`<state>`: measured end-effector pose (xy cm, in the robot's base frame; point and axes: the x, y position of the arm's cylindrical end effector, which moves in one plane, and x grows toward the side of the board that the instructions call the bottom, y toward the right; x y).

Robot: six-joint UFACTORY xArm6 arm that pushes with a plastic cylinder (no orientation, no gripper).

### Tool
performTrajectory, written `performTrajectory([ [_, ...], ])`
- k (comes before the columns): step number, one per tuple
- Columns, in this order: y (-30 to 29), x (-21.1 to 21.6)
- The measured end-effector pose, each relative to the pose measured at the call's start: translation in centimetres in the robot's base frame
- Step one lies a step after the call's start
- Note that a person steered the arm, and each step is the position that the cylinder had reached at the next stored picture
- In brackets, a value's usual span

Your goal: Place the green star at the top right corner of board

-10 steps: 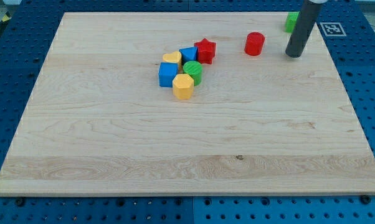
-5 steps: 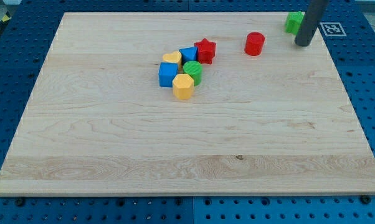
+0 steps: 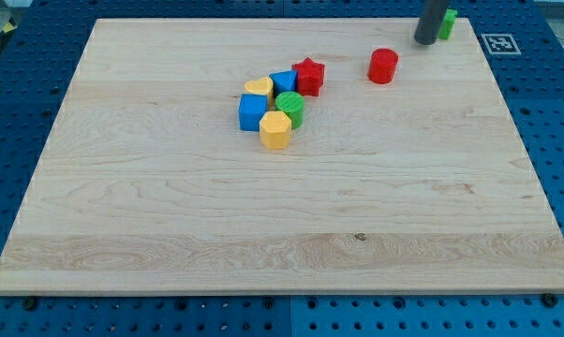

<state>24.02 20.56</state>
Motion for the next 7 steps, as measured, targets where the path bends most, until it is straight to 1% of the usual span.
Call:
performTrajectory([
  [2,-0.4,-3.9],
  [4,1.2,-3.9],
  [7,1.9,-3.2],
])
